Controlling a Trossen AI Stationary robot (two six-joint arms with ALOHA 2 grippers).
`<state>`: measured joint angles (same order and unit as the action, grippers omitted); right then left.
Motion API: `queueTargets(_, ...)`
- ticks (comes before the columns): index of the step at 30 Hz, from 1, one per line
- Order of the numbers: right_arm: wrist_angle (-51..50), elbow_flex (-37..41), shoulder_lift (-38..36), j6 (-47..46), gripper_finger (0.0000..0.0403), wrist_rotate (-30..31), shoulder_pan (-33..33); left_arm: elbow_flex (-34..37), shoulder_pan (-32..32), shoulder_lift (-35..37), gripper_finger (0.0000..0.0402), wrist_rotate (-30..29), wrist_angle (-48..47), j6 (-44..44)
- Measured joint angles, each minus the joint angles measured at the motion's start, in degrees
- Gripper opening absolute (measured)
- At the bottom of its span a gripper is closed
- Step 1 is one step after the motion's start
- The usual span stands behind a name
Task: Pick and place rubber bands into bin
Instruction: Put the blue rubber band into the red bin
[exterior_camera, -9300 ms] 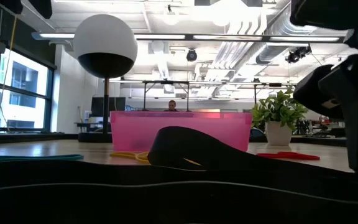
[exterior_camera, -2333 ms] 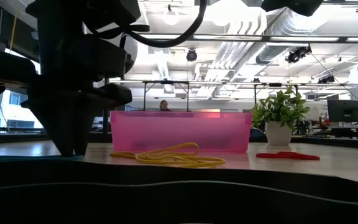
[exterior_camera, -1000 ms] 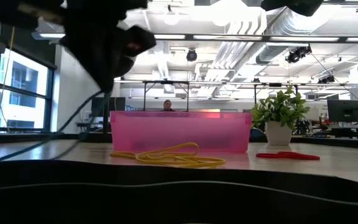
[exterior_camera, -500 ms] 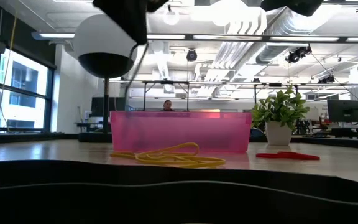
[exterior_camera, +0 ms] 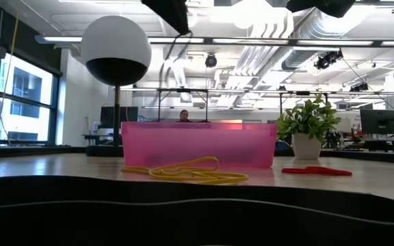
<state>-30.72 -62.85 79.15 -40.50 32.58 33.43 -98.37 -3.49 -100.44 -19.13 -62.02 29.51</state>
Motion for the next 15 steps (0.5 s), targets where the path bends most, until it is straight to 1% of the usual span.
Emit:
queueTargets(3, 0.0, 0.0, 0.0, 0.01, 0.0133, 0.02, 0.0, -1.48, 3.11, 0.0, 0.0, -0.19, -0.01, 2.42)
queueTargets(7, 0.0, 0.0, 0.0, 0.01, 0.0134, 0.08, 0.0, -1.74, 7.35, 0.0, 0.0, -0.17, -0.04, 4.91)
queueTargets(15, -0.09, 0.0, 0.0, 0.44, 0.0134, 1.02, 0.0, 0.55, 14.99, 0.02, 0.0, -0.02, 0.92, 8.49)
